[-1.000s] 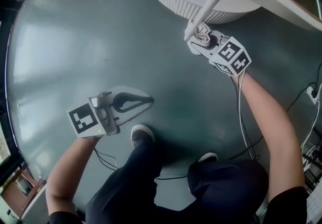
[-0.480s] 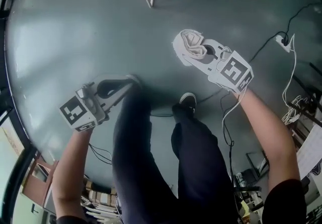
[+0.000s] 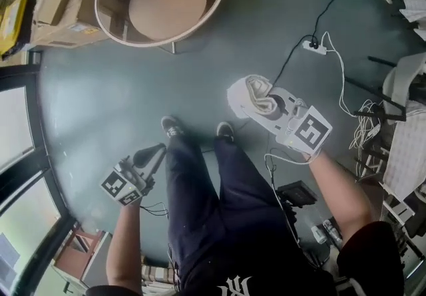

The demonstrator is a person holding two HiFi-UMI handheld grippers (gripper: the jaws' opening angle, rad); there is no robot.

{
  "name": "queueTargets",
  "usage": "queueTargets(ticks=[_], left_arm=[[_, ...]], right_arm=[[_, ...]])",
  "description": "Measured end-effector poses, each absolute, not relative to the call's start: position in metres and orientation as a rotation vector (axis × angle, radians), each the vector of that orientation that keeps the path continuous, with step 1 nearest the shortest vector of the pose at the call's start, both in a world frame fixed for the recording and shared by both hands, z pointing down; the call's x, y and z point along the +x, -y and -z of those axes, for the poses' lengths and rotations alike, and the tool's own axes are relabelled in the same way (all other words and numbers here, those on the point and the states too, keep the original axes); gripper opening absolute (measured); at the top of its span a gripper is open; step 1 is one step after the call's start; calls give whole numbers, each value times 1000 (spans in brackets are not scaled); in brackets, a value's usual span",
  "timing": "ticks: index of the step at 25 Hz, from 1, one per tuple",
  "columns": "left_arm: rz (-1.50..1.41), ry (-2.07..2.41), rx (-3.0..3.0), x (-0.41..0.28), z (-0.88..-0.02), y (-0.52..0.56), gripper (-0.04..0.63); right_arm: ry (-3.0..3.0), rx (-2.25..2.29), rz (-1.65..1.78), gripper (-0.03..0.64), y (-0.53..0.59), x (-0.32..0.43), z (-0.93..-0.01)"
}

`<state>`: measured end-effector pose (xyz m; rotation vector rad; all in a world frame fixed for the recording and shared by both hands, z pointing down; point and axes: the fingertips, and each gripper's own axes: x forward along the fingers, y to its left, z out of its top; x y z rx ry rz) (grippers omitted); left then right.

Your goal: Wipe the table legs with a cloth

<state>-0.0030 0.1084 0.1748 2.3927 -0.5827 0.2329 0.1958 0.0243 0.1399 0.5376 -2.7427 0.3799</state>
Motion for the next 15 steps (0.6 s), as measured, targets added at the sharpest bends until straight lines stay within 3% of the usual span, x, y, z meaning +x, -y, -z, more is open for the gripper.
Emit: queueTargets(ticks=[9,15], left_arm=[[-41,812,2580,38,55,-115,6],[83,910,2696,21,140,-147,6]], right_arm=[[3000,725,-219,75,-59,241,105],[3150,814,-168,77,-80,241,209]])
